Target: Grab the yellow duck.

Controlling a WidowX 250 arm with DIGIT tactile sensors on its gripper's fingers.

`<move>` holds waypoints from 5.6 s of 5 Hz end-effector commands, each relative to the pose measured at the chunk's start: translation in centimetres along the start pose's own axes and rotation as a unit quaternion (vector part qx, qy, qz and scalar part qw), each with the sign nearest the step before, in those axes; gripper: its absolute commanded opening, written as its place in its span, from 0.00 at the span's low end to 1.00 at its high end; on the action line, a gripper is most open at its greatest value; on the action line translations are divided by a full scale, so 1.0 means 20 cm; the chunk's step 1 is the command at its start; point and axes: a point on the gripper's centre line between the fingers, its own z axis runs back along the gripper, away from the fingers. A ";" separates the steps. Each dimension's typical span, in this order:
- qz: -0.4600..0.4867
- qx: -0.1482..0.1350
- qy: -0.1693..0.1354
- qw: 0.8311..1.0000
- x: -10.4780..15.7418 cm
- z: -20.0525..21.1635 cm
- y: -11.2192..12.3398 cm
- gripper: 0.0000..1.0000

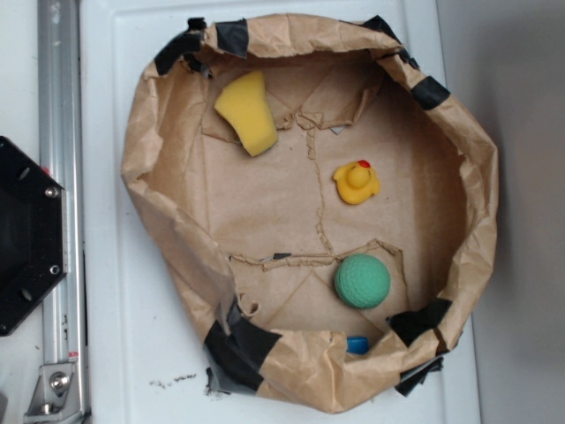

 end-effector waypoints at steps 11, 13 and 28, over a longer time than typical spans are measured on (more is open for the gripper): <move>-0.216 -0.002 -0.045 0.975 0.86 -1.12 0.28 1.00; -0.237 0.033 -0.004 0.971 0.78 -1.23 0.18 0.00; -0.152 0.067 -0.032 0.986 0.85 -1.26 0.22 0.00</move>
